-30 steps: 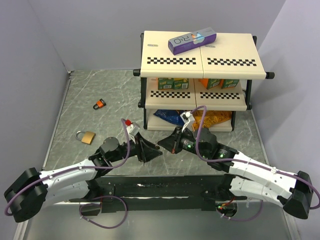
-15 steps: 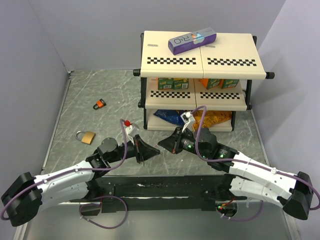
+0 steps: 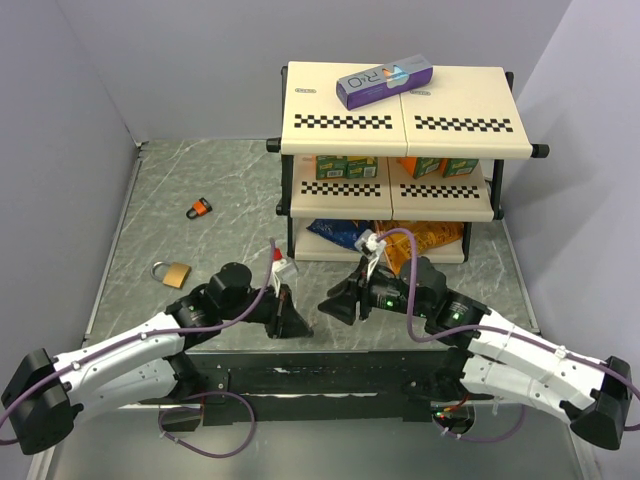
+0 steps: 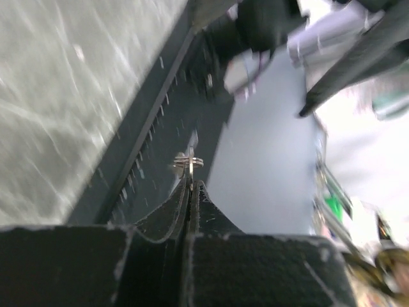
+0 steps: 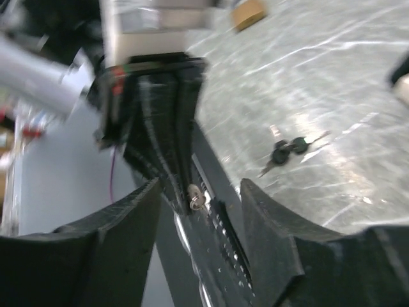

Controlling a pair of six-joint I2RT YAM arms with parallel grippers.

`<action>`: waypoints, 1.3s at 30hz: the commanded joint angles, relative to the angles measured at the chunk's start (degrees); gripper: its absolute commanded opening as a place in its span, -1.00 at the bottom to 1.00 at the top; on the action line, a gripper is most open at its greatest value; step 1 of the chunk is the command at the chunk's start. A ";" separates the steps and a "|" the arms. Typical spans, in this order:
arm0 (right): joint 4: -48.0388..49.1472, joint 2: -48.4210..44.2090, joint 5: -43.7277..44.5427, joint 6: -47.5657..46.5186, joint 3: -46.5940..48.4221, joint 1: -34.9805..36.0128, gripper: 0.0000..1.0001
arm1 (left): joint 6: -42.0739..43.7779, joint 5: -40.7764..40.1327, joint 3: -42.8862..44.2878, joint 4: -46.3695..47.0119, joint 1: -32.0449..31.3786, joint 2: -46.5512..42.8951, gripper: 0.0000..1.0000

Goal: Unlock with the key

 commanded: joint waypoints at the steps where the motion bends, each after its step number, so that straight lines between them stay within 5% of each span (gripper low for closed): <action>1: 2.47 1.58 -12.98 -5.74 1.12 0.54 0.14 | 3.38 8.45 3.07 -8.88 -0.12 0.15 -0.98; 9: 10.03 7.73 -19.84 -2.68 -0.02 2.12 -0.14 | 5.95 11.80 4.22 -10.74 -0.21 0.76 -0.98; 31: 17.51 14.42 -24.50 0.50 -3.27 3.44 -0.17 | 5.42 11.89 3.60 -10.03 -0.12 -1.26 -0.98; 39: 16.11 15.21 -26.17 -0.20 -2.57 3.61 -0.34 | 5.51 11.62 3.69 -10.12 -0.21 -1.35 -0.98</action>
